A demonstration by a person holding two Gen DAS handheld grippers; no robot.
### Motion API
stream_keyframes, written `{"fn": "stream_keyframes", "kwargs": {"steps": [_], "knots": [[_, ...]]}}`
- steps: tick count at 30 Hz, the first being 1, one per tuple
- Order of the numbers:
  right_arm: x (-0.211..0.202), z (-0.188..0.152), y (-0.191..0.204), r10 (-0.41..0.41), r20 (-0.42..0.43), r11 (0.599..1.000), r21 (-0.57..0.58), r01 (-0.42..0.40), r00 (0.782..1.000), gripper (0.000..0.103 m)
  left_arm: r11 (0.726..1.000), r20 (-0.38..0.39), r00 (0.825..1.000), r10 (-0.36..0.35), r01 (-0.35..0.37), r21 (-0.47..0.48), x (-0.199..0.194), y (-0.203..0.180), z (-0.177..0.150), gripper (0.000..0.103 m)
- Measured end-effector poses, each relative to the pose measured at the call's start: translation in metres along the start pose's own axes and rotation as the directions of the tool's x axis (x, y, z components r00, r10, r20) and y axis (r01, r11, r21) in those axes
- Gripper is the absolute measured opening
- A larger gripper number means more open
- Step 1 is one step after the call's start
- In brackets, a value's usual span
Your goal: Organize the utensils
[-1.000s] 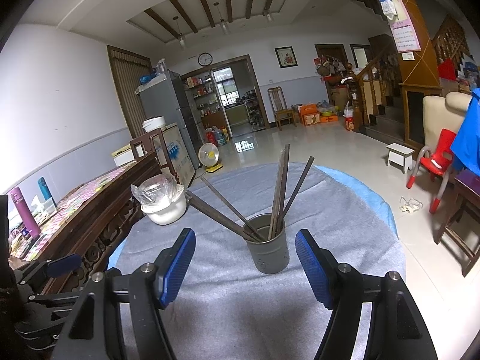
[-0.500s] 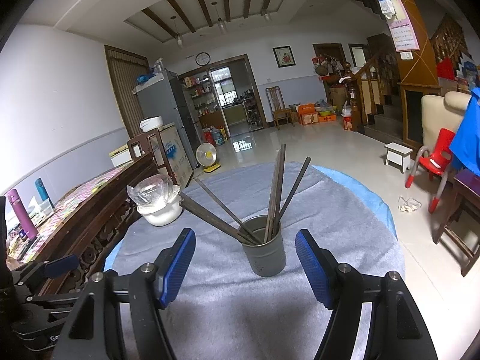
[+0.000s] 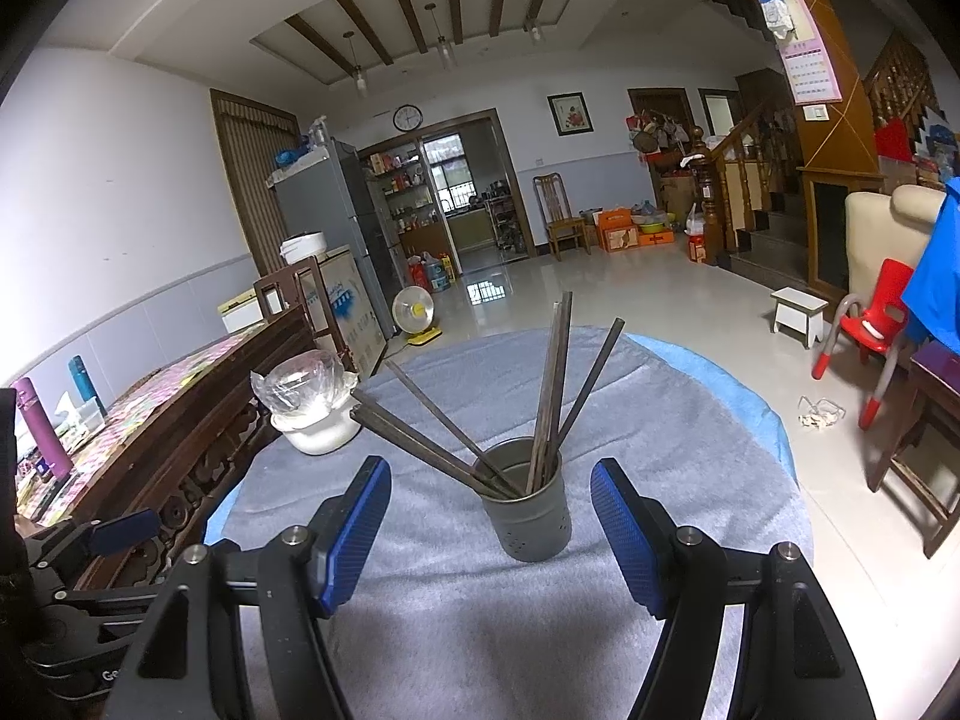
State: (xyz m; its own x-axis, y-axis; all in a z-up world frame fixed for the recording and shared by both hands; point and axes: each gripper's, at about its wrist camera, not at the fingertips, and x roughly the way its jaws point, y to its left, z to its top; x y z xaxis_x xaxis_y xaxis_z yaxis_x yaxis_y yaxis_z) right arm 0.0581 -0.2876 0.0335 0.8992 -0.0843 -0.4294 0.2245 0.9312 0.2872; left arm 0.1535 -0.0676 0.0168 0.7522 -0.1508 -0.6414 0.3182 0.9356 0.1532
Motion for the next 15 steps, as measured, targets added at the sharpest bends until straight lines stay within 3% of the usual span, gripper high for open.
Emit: {"fn": "stream_keyframes", "kwargs": {"steps": [12,15], "knots": [[0.016,0.0,-0.003,-0.017,-0.016,1.0,0.004,0.017,1.0,0.074,1.0,0.014,1.0,-0.014,0.014,0.008,0.01,0.003,0.001,0.08],[0.027,-0.006,-0.006,-0.024,-0.043,1.0,0.012,0.025,0.999,0.074,0.999,-0.023,0.999,-0.041,0.041,-0.012,0.024,0.01,-0.001,0.08]]}}
